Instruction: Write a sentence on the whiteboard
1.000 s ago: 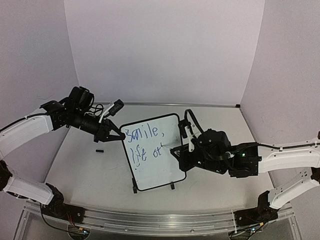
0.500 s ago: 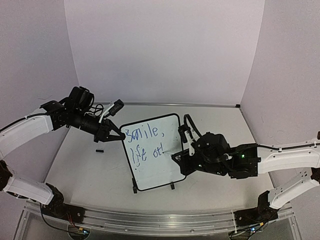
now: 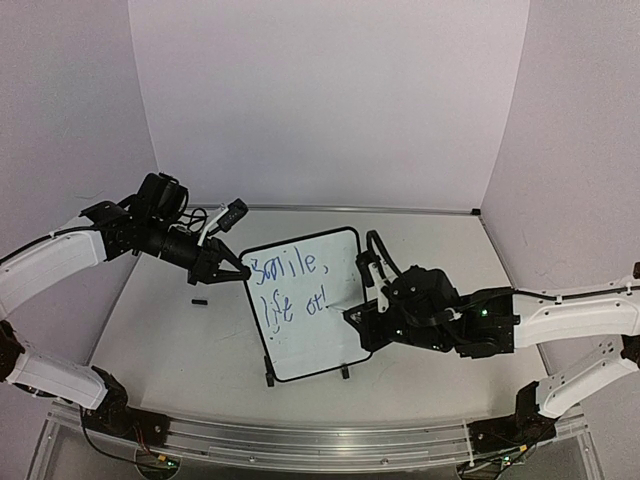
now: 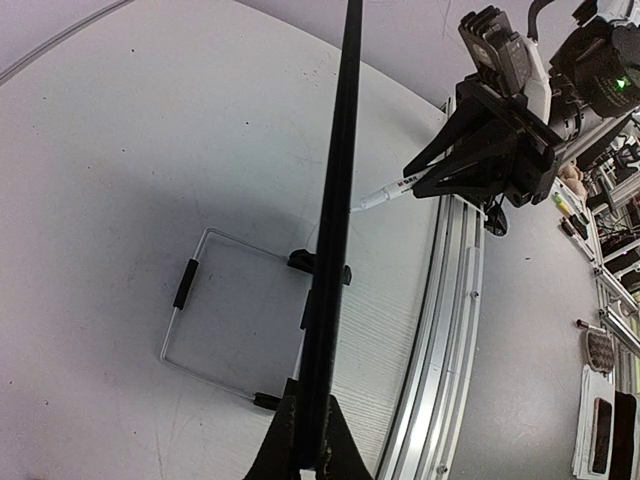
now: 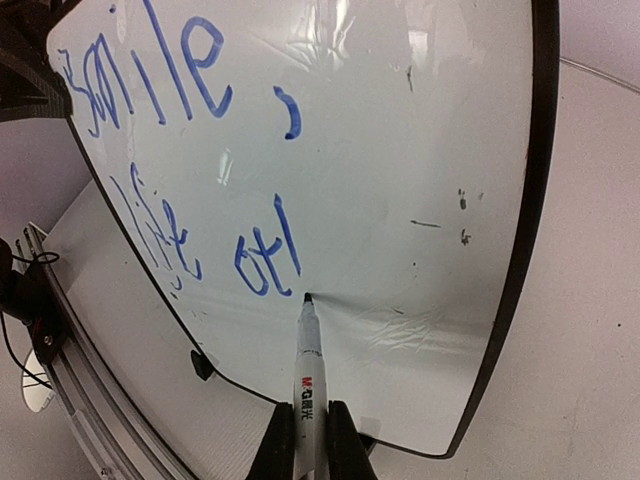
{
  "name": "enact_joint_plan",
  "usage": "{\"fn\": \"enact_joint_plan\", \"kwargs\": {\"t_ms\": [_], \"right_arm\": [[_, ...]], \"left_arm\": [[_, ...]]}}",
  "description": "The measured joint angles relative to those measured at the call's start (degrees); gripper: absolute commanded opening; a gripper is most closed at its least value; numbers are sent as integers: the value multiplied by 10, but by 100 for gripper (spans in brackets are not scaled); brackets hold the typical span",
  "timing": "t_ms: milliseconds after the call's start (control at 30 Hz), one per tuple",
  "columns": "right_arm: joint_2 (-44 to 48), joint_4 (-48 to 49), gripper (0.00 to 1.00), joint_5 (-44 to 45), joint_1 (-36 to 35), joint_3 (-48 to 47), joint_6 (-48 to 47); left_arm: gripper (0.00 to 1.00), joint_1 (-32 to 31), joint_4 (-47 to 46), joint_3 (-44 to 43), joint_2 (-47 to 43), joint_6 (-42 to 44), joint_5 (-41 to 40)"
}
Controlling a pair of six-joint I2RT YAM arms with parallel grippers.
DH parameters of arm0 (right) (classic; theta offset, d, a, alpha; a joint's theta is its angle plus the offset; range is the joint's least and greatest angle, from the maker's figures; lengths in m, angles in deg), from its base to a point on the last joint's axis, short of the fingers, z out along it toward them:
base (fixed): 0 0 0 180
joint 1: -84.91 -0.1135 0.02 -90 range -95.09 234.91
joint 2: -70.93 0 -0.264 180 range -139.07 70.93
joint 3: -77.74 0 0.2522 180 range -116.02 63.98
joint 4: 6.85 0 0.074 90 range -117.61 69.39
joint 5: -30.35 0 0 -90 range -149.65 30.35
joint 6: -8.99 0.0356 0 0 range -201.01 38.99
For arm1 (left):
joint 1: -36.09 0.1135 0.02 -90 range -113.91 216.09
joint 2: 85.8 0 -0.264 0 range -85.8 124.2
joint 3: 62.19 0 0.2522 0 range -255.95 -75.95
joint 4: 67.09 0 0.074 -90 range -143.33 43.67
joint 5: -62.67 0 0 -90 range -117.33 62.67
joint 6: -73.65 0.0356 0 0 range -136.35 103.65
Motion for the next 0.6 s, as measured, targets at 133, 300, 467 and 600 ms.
{"fn": "enact_joint_plan", "kwargs": {"t_ms": [133,300,467,600], "right_arm": [[-5,3,0,1,0,0,-4],[-6,7,0,3,0,0,-6],[-2,14,0,9,0,0,-8],[11,20,0,24,0,0,-12]], "left_arm": [[0,0,0,0,0,0,0],[0,0,0,0,0,0,0],[0,0,0,0,0,0,0],[0,0,0,0,0,0,0]]}}
